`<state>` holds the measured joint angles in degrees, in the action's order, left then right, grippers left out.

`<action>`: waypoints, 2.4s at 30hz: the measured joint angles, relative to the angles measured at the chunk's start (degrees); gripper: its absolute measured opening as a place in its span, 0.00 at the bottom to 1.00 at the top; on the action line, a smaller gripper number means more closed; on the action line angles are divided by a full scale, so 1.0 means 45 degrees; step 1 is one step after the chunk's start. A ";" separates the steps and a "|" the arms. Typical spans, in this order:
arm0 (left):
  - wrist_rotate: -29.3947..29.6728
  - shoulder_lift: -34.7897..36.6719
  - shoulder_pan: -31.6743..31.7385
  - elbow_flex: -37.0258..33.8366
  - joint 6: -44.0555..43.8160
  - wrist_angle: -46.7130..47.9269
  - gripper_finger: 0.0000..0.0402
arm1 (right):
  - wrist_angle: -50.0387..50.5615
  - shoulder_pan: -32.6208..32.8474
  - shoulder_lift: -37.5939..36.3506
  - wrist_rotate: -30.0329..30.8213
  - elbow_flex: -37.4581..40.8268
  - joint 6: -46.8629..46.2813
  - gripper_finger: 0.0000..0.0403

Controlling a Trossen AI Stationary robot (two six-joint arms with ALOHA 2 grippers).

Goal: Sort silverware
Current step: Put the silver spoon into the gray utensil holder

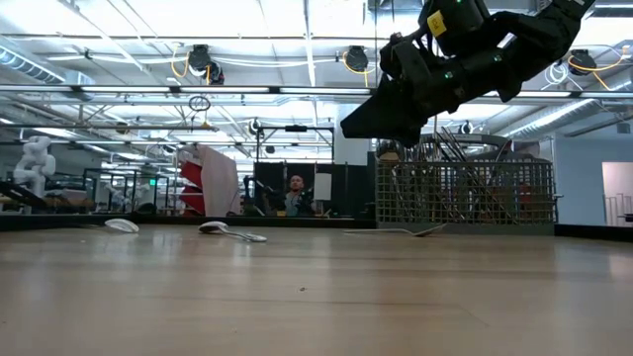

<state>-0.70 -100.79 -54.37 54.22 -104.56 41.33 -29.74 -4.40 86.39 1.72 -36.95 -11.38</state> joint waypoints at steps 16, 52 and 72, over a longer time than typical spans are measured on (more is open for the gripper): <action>0.2421 0.0363 0.1614 -0.0071 0.3453 0.0462 0.03 | -0.0112 0.0000 0.0000 -0.0013 0.0000 0.0005 0.28; 0.4028 0.9076 0.7718 -0.0053 1.4234 -0.8082 0.03 | -0.6560 0.2175 0.0005 -0.1590 -0.1601 0.6286 0.28; 0.0641 0.9040 1.0369 -0.6678 0.5837 -2.2474 0.03 | 0.4293 0.4648 0.0408 0.5028 -1.0303 1.8655 0.28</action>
<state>2.18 -60.11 -7.71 24.17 -78.29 -59.80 -10.42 16.51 88.23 24.34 -83.31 72.57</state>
